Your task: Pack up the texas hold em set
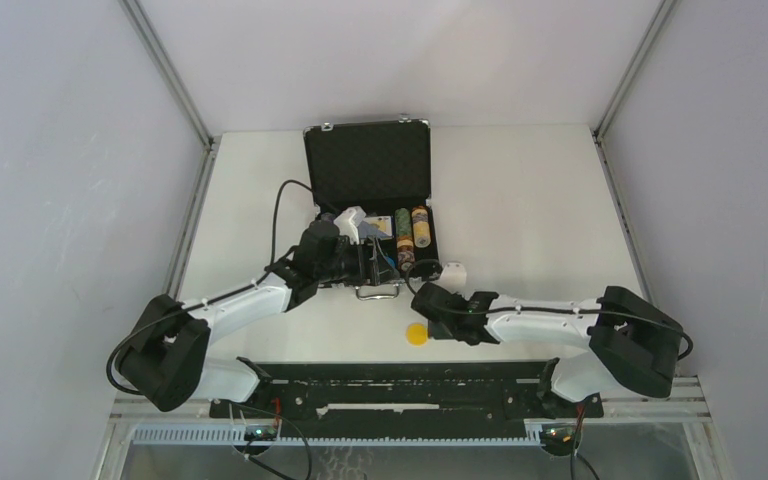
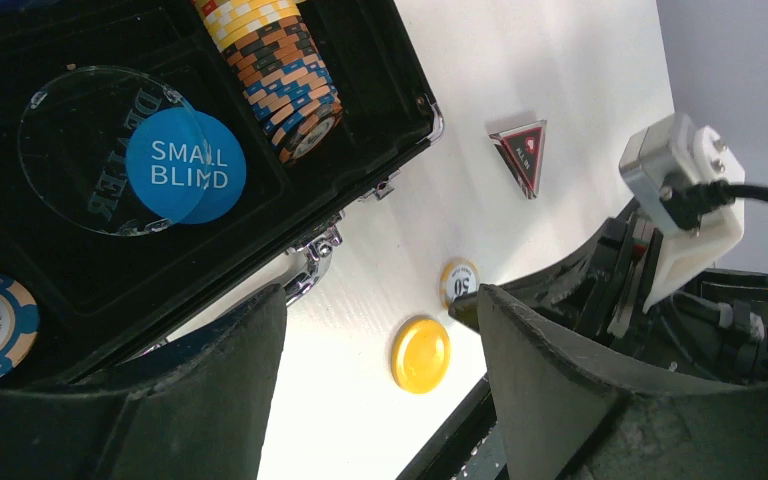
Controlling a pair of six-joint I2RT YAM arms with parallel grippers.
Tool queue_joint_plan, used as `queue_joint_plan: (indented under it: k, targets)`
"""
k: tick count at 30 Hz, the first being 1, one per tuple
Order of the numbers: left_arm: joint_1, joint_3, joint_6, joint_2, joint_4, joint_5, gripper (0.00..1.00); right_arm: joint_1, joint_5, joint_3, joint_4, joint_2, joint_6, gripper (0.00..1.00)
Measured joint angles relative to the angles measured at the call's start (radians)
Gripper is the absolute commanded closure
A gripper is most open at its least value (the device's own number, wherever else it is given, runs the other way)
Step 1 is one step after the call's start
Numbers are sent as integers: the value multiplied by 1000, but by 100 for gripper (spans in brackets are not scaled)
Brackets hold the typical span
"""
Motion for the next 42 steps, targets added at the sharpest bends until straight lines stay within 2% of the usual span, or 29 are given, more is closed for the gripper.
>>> queue_joint_plan:
  k: [17, 42]
  targets:
    - [0, -3, -2, -13, 0, 5, 25, 242, 32, 0, -33, 0, 203, 100]
    - [0, -3, -2, -25, -2, 5, 25, 303, 42, 15, -99, -1, 251, 100]
